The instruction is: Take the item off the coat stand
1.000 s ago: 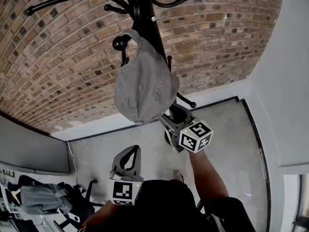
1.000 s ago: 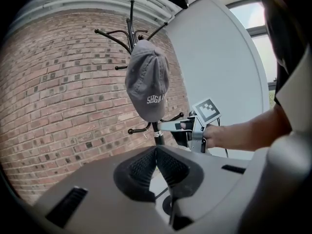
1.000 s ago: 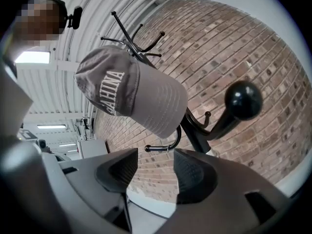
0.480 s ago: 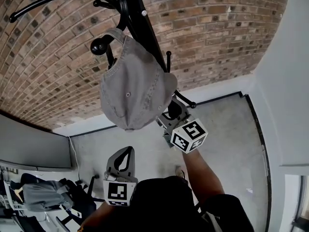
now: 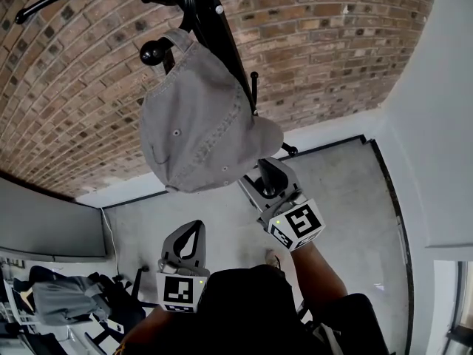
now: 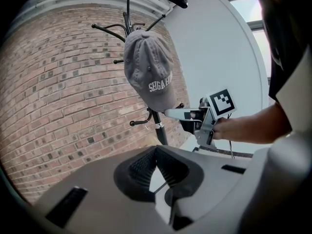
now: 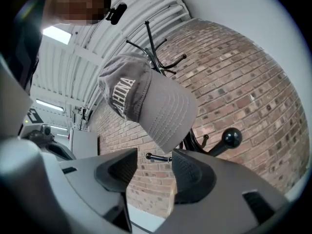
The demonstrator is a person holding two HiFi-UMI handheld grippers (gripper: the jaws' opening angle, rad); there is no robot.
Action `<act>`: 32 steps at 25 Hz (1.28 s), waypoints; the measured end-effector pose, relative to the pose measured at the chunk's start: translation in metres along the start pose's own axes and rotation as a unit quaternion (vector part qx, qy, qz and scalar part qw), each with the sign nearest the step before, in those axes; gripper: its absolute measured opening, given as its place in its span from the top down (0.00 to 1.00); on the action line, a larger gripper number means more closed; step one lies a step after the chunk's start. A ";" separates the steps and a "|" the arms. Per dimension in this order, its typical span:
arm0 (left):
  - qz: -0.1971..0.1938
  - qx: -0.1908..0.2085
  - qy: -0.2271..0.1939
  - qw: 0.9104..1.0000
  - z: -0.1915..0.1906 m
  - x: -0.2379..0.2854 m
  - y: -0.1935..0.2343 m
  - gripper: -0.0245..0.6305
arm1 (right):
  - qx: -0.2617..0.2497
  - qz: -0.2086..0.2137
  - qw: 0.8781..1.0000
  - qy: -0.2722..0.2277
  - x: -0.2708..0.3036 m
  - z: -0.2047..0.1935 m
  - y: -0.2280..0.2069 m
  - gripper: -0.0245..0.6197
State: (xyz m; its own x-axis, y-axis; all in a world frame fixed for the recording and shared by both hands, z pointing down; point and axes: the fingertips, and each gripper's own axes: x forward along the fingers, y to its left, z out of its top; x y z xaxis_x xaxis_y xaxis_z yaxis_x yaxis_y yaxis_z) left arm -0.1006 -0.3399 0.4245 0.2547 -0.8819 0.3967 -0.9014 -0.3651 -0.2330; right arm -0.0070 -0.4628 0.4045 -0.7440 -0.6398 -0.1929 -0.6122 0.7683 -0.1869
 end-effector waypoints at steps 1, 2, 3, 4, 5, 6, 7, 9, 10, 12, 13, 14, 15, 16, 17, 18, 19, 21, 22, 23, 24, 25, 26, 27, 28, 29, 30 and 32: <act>-0.002 0.001 -0.001 1.000 0.000 -0.001 -0.001 0.90 | -0.008 -0.005 1.000 -0.002 -0.004 0.001 0.001 0.62; -0.005 0.001 -0.002 1.000 -0.002 -0.003 -0.002 0.90 | -0.017 -0.012 1.000 -0.006 -0.008 0.003 0.001 0.62; -0.007 0.002 -0.001 1.000 -0.003 -0.004 -0.004 0.90 | -0.025 -0.017 0.999 -0.009 -0.012 0.005 0.001 0.62; -0.009 0.002 -0.001 1.000 -0.005 -0.005 -0.006 0.90 | -0.035 -0.020 0.999 -0.011 -0.016 0.007 0.002 0.62; -0.011 0.002 0.000 1.000 -0.006 -0.007 -0.007 0.90 | -0.047 -0.022 0.999 -0.012 -0.020 0.009 0.004 0.62; -0.012 0.003 -0.001 1.000 -0.006 -0.008 -0.008 0.90 | -0.060 -0.022 0.998 -0.011 -0.023 0.011 0.007 0.62; -0.013 0.003 -0.002 1.000 -0.006 -0.009 -0.010 0.90 | -0.074 -0.021 0.997 -0.009 -0.026 0.012 0.009 0.62; -0.018 0.005 -0.003 1.000 -0.006 -0.010 -0.013 0.90 | -0.103 -0.018 0.994 -0.023 -0.029 0.021 0.016 0.62; -0.021 0.005 -0.005 1.000 -0.006 -0.010 -0.016 0.90 | -0.119 -0.016 0.992 -0.039 -0.029 0.029 0.020 0.62; -0.027 0.006 -0.008 1.000 -0.006 -0.011 -0.020 0.90 | -0.143 -0.016 0.988 -0.059 -0.029 0.041 0.026 0.63; -0.029 0.007 -0.012 0.999 -0.006 -0.011 -0.022 0.90 | -0.150 -0.015 0.987 -0.062 -0.029 0.044 0.028 0.65; -0.031 0.007 -0.018 0.999 -0.005 -0.012 -0.024 0.90 | -0.154 -0.015 0.986 -0.063 -0.029 0.048 0.029 0.67; -0.032 0.006 -0.022 0.999 -0.003 -0.013 -0.025 0.90 | -0.157 -0.013 0.985 -0.065 -0.029 0.052 0.031 0.69; -0.033 0.004 -0.022 0.999 -0.003 -0.014 -0.027 0.90 | -0.160 -0.012 0.985 -0.066 -0.030 0.056 0.032 0.70; -0.033 0.001 -0.019 0.999 -0.003 -0.015 -0.029 0.90 | -0.162 -0.011 0.984 -0.068 -0.030 0.060 0.034 0.71; -0.034 -0.001 -0.018 0.999 -0.004 -0.015 -0.030 0.90 | -0.165 -0.010 0.984 -0.068 -0.030 0.064 0.036 0.71; -0.034 -0.001 -0.018 0.999 -0.005 -0.016 -0.030 0.90 | -0.167 -0.007 0.983 -0.069 -0.030 0.068 0.038 0.71; -0.032 -0.003 -0.020 0.999 -0.006 -0.019 -0.031 0.90 | -0.177 0.003 0.982 -0.066 -0.029 0.073 0.043 0.71; -0.030 -0.004 -0.021 0.999 -0.006 -0.020 -0.030 0.90 | -0.189 0.011 0.980 -0.055 -0.029 0.073 0.046 0.71; -0.029 -0.005 -0.023 0.999 -0.006 -0.021 -0.030 0.90 | -0.211 0.020 0.977 -0.030 -0.028 0.068 0.048 0.71; -0.027 -0.004 -0.028 0.999 -0.006 -0.023 -0.029 0.90 | -0.240 0.031 0.970 0.006 -0.028 0.061 0.049 0.72; -0.026 -0.005 -0.032 0.999 -0.005 -0.024 -0.028 0.90 | -0.262 0.039 0.964 0.034 -0.028 0.056 0.051 0.77; -0.024 -0.007 -0.032 0.999 -0.006 -0.026 -0.027 0.90 | -0.274 0.043 0.960 0.049 -0.027 0.053 0.053 0.81; -0.023 -0.010 -0.031 0.999 -0.006 -0.028 -0.027 0.90 | -0.276 0.045 0.959 0.052 -0.026 0.053 0.056 0.86; -0.022 -0.012 -0.032 0.999 -0.007 -0.030 -0.026 0.90 | -0.267 0.043 0.962 0.042 -0.025 0.056 0.059 0.90; -0.021 -0.014 -0.035 0.999 -0.006 -0.032 -0.025 0.90 | -0.245 0.038 0.969 0.017 -0.024 0.063 0.062 0.90; -0.021 -0.015 -0.040 0.999 -0.006 -0.034 -0.024 0.90 | -0.214 0.030 0.976 -0.017 -0.022 0.073 0.066 0.90; -0.020 -0.020 -0.042 0.999 -0.008 -0.038 -0.021 0.90 | -0.179 0.019 0.982 -0.053 -0.021 0.086 0.073 0.91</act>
State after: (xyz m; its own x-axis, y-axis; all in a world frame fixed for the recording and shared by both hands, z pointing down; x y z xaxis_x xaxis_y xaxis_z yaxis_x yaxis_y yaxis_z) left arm -0.0938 -0.2964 0.4213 0.3172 -0.8898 0.3282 -0.9029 -0.3892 -0.1824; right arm -0.0130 -0.3954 0.3119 -0.7480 -0.5943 -0.2956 -0.6532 0.7379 0.1694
